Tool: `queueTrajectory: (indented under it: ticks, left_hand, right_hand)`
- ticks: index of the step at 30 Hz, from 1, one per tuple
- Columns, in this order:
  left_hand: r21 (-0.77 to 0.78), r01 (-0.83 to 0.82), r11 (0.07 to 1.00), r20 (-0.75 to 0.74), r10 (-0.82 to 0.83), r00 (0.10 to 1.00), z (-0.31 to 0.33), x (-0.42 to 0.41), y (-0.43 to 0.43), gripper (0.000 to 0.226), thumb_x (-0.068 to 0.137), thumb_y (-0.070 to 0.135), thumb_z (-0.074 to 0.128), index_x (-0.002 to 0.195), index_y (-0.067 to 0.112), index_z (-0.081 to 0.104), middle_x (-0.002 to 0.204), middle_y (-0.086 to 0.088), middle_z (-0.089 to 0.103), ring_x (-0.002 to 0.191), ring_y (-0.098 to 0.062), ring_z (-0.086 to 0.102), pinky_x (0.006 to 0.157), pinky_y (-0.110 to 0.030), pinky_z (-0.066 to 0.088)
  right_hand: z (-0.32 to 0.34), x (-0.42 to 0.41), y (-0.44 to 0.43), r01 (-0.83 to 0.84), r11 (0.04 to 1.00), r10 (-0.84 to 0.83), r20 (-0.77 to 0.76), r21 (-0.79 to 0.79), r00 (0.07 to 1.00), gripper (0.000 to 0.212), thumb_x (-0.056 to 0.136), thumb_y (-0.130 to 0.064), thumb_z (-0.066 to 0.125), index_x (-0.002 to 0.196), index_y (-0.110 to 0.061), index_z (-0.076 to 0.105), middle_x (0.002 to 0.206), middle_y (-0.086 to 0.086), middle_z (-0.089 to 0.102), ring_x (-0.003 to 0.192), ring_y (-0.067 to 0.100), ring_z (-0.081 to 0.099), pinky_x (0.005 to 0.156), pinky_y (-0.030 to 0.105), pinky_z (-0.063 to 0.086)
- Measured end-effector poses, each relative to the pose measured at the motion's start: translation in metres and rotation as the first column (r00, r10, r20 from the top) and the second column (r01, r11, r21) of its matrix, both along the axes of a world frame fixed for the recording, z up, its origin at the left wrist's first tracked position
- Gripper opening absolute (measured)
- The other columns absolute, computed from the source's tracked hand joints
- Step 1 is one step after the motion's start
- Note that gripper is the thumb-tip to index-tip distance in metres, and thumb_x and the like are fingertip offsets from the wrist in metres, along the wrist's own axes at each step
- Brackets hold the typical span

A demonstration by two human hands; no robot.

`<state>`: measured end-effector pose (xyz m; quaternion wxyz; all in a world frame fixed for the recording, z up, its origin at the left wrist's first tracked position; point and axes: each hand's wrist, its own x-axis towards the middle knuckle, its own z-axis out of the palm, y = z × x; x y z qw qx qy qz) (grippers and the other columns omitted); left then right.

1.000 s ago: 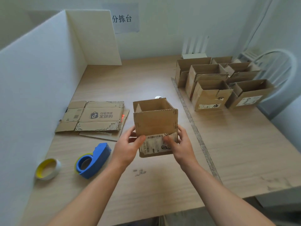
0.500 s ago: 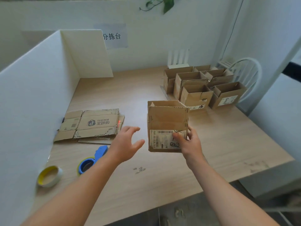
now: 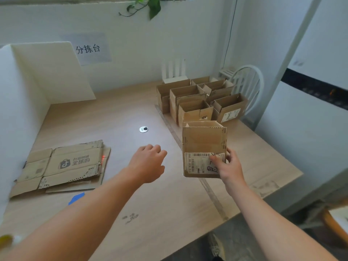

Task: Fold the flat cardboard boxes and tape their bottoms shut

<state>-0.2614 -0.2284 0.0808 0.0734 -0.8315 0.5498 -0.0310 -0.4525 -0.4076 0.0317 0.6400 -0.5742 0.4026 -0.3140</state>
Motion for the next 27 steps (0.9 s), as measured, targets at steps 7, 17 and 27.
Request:
queueTrajectory:
  ticks: [7, 17, 27]
  left_hand:
    - [-0.016, 0.019, 1.000, -0.023, -0.019, 1.000, -0.012, -0.006, -0.135, 0.040, 0.097, 0.039, 0.047, 0.133, 0.022, 0.048, 0.127, 0.001, 0.053, 0.118, -0.025, 0.049, 0.104, -0.034, 0.033]
    - [-0.009, -0.071, 0.997, -0.115, 0.069, 0.991, -0.024, -0.022, -0.329, 0.033, 0.096, 0.035, 0.047, 0.126, 0.022, 0.051, 0.122, -0.001, 0.055, 0.110, -0.026, 0.052, 0.099, -0.037, 0.039]
    - [0.044, -0.153, 0.987, -0.149, 0.158, 0.976, -0.039, -0.026, -0.398, 0.029, 0.097, 0.037, 0.044, 0.120, 0.021, 0.053, 0.111, -0.001, 0.055, 0.102, -0.025, 0.054, 0.083, -0.034, 0.040]
  right_hand:
    - [-0.019, -0.013, -0.131, 0.001, 1.000, -0.001, 0.019, -0.011, 1.000, 0.049, 0.086, -0.017, 0.077, 0.124, -0.033, 0.051, 0.115, -0.009, 0.062, 0.103, 0.016, 0.064, 0.073, 0.030, 0.055]
    - [-0.036, -0.019, -0.331, -0.118, 0.993, 0.114, -0.126, -0.019, 0.985, 0.059, 0.084, -0.022, 0.079, 0.132, -0.037, 0.049, 0.118, -0.016, 0.061, 0.108, 0.005, 0.059, 0.082, 0.027, 0.053]
    - [-0.048, -0.017, -0.394, -0.187, 0.982, 0.182, -0.156, -0.023, 0.971, 0.052, 0.087, -0.020, 0.075, 0.126, -0.040, 0.048, 0.114, -0.021, 0.060, 0.105, -0.002, 0.059, 0.070, 0.016, 0.051]
